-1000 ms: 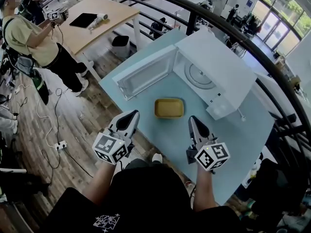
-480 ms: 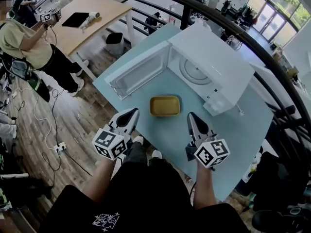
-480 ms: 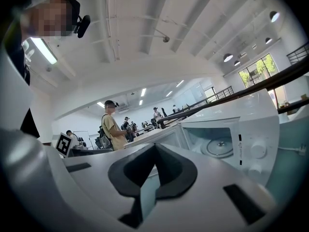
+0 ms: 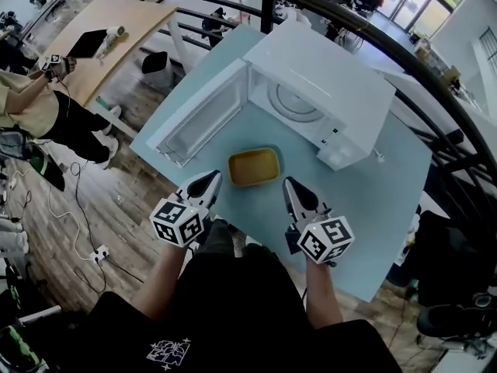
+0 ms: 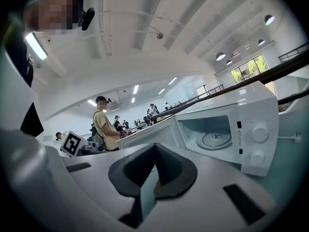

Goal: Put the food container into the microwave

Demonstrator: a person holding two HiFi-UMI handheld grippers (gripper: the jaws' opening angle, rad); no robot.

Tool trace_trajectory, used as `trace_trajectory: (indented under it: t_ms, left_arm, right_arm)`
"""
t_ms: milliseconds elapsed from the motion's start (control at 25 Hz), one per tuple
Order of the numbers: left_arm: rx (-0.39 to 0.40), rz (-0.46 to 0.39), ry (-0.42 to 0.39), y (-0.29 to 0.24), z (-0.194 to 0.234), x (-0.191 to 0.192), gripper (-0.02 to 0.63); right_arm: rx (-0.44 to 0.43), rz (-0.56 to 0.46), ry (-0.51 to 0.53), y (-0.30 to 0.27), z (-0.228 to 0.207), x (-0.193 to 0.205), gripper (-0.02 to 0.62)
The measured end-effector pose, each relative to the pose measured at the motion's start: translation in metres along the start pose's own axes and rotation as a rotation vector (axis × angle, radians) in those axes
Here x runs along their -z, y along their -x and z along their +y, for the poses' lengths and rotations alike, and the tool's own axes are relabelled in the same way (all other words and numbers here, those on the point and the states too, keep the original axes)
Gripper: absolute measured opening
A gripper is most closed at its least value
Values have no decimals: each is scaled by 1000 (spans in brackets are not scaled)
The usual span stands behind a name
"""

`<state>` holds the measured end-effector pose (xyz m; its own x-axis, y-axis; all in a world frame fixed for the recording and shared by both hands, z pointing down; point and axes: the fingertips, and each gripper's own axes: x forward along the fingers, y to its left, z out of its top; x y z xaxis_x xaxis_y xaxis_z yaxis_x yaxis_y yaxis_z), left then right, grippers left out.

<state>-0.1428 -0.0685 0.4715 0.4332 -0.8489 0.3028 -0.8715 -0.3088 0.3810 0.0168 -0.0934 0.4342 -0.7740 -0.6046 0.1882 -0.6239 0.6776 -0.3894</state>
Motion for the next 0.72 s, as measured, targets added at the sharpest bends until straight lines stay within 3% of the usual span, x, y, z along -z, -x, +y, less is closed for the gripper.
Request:
trace_trajectory:
  t_ms: [320, 720]
  left_arm:
    - [94, 178, 43, -33, 28, 44, 6]
    - [145, 318, 186, -64, 56, 94, 6]
  right_arm:
    - [88, 11, -69, -21, -2, 23, 6]
    - [165, 54, -122, -43, -15, 55, 6]
